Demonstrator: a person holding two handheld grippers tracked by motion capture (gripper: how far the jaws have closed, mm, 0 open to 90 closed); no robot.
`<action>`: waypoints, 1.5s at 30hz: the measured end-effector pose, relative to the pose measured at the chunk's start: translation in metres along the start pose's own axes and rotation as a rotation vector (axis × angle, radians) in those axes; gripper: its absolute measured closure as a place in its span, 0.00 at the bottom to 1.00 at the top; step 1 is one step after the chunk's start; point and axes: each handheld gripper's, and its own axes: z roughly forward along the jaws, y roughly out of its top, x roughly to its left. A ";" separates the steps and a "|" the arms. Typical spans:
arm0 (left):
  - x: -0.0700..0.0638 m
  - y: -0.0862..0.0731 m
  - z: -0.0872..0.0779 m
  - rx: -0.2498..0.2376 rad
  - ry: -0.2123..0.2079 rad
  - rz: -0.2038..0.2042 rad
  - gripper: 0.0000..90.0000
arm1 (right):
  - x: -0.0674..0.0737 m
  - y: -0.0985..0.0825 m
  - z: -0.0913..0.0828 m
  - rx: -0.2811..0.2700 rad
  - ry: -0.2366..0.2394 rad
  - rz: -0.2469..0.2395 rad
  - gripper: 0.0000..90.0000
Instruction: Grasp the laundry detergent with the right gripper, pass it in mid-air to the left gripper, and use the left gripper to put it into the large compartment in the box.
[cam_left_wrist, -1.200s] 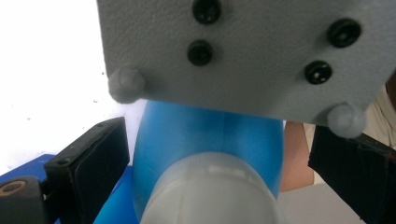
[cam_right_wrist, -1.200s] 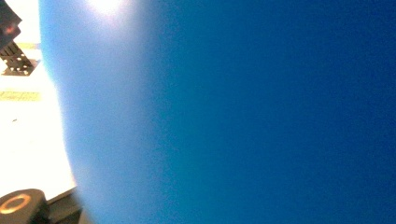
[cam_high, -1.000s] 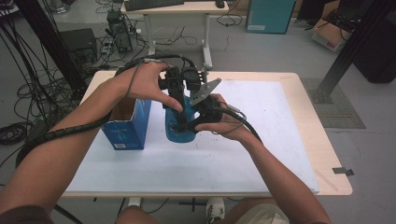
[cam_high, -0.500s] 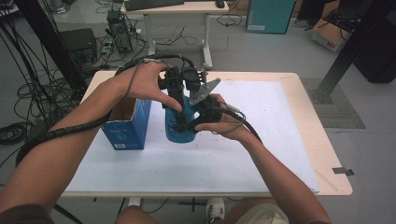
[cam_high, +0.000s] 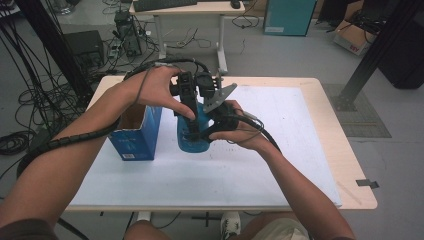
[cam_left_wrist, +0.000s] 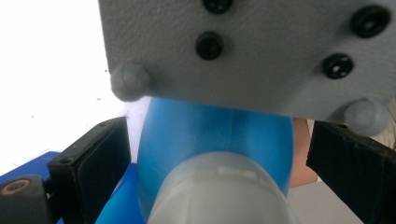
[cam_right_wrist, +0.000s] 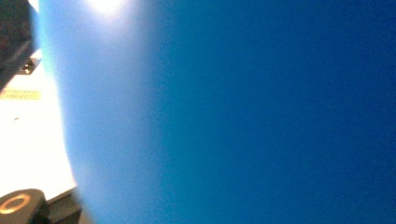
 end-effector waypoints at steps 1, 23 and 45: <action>0.000 0.000 0.000 0.006 -0.004 0.002 0.07 | 0.000 0.000 0.000 0.001 0.000 -0.001 0.49; 0.002 0.000 0.001 0.003 0.003 0.015 0.18 | -0.001 0.000 0.000 -0.001 0.004 0.000 0.49; 0.002 0.000 0.002 0.030 -0.001 0.015 0.40 | 0.000 0.000 0.002 0.010 0.003 -0.019 0.49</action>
